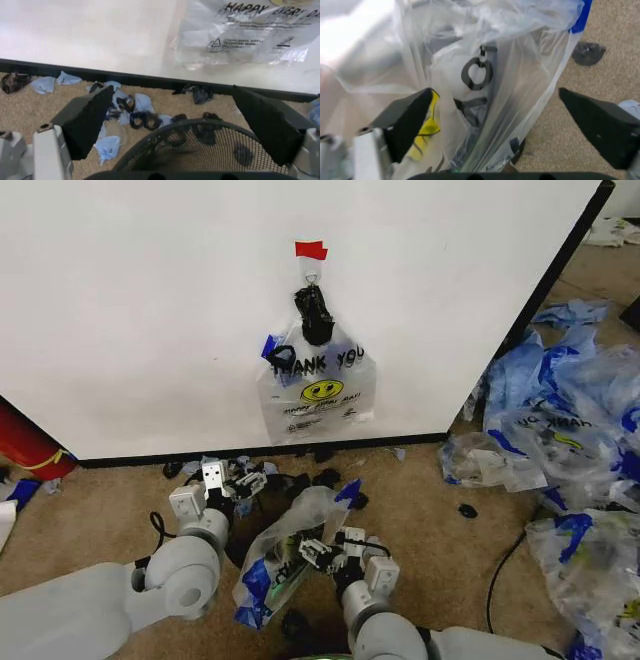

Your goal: Pick up the garbage bag from the wall and place it over the trash bin.

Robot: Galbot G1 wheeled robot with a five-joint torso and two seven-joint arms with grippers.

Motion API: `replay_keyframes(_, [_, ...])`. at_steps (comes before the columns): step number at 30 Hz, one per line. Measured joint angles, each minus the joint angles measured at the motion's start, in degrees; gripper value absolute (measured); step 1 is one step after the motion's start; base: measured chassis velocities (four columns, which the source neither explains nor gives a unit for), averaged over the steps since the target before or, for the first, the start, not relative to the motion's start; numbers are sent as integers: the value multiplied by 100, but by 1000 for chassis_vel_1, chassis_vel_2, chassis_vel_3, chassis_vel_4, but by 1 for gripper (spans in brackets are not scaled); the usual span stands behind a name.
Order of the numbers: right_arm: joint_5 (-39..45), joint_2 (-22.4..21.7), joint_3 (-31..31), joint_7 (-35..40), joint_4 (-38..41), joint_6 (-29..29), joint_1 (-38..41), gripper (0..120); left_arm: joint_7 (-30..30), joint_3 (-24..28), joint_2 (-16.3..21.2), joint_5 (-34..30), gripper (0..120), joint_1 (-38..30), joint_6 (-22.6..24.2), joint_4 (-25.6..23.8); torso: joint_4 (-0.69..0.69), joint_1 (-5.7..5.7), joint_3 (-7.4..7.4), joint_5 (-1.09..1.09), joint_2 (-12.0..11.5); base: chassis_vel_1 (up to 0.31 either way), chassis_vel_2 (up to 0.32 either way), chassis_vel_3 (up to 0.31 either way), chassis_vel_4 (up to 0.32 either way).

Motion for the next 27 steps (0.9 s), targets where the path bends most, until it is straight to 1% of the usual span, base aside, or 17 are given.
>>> replay_keyframes(5, [-93,178,-34,35,-168,4,-36,83,0,4,-14,65,94,67,-13,17,1,0,0,0,0,0,0,0,0])
replay_keyframes(9, [-143,252,-68,72,-222,8,-22,79,0,-8,-10,106,94,113,-19,43,0,0,0,0,0,0,0,0,0])
replay_keyframes(11, [-177,291,-83,92,-255,10,-12,68,7,-28,2,144,94,164,-29,53,0,0,0,0,0,0,0,0,0])
replay_keyframes(12, [-190,303,-88,101,-267,10,-9,66,11,-33,7,157,94,180,-31,55,0,0,0,0,0,0,0,0,0])
replay_keyframes(13, [-208,318,-95,109,-284,10,-7,62,19,-40,19,180,94,205,-35,57,1,0,0,0,0,0,0,0,0])
replay_keyframes(14, [-208,318,-95,109,-284,10,-7,62,19,-40,19,180,94,205,-35,57,1,0,0,0,0,0,0,0,0])
replay_keyframes(16, [-251,339,-109,125,-317,10,-6,54,34,-50,36,207,94,226,-39,66,1,0,-1,0,0,0,0,0,0])
replay_keyframes(19, [-290,361,-112,155,-355,6,-7,52,46,-54,43,214,94,225,-42,71,1,0,-1,0,0,0,0,0,0])
replay_keyframes(21, [-339,390,-112,183,-402,4,-8,42,49,-55,41,214,94,209,-43,72,1,0,-1,0,0,0,0,0,0])
replay_keyframes(22, [-339,390,-112,183,-402,4,-8,42,49,-55,41,214,94,209,-43,72,1,0,-1,0,0,0,0,0,0])
replay_keyframes(27, [-425,461,-97,217,-476,5,-22,20,56,-57,31,214,94,199,-57,78,0,0,-1,1,0,0,0,0,0])
